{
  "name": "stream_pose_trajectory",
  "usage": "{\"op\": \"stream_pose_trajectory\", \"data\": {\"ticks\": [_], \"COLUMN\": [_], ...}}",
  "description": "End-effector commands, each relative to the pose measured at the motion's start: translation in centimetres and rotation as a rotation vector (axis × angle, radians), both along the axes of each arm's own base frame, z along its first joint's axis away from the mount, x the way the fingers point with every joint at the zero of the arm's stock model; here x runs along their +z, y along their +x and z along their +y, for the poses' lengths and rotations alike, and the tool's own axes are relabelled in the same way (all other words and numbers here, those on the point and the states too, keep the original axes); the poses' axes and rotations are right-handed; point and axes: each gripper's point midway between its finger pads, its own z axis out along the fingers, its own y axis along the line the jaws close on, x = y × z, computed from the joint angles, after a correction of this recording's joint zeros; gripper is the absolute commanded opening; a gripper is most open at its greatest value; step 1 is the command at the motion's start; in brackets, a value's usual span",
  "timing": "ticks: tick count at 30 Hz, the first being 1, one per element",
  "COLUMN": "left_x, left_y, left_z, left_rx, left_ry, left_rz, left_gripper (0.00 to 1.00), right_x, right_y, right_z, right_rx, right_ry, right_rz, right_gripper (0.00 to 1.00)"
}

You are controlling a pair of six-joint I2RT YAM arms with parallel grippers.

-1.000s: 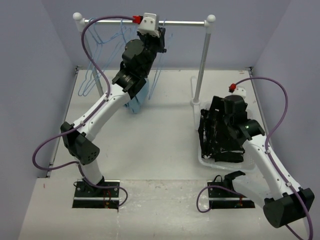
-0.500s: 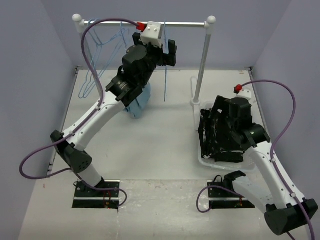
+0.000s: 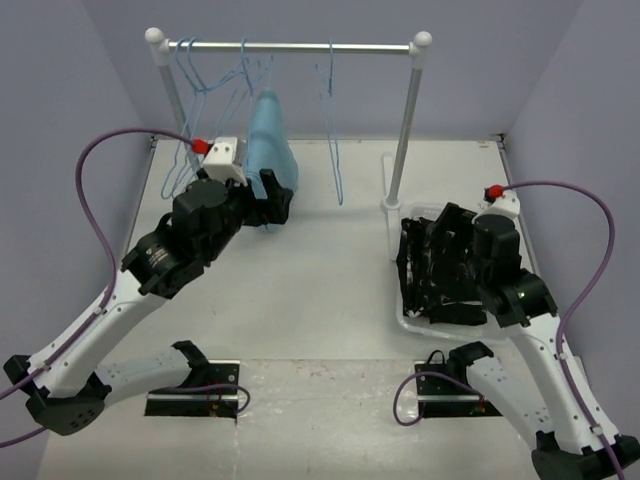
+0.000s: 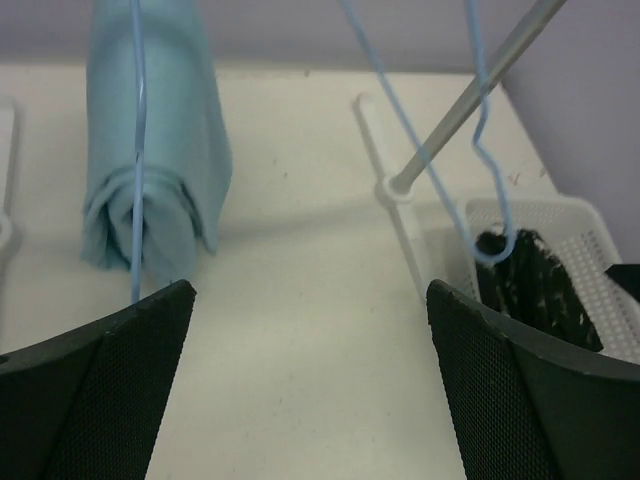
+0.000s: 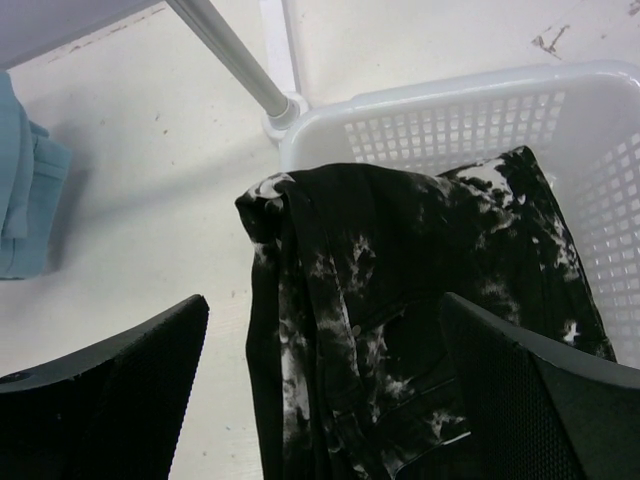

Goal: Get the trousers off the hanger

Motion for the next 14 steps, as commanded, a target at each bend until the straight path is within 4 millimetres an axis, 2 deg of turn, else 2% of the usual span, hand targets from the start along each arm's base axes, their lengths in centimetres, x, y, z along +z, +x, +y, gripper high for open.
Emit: {"op": "stream_pose_trajectory", "data": {"ticks": [1,2,3,7,14], "left_x": [-6.5,-6.9,-8.5,-9.6,-9.7], "left_y": [-2.5,-2.9,-3.5,-4.9,-6.0], "left_z": [2.5,3.4,3.9,3.9,4.4], "left_rx": [0.077,0.113,0.125,0.083,0.068], "left_ry": [0.050,0.036,0.067,0.039,0.013], "left_rz": [0.201,0.217,0.256,0.288,0.292], "left_gripper": [1.00,1.00,1.00,1.00,1.00], "right_x": [-1.6,-1.7,-2.4,-3.2,-4.1], "right_y": [-0.9,-1.1,-1.3,-2.1,-2.8], "right_z": [0.0,-0.1,0.1,0.2,-0.2], "right_rx": [-0.027,-0.040,-0.035,-0.029,-0.064], "right_ry": [0.045,0.064,0.070,0.091,0.126], "right_rz": [0.043,0.042,0.057,0.053,0.048], "right_gripper": [0.99,0.99,0.99,0.99,0.99]}}
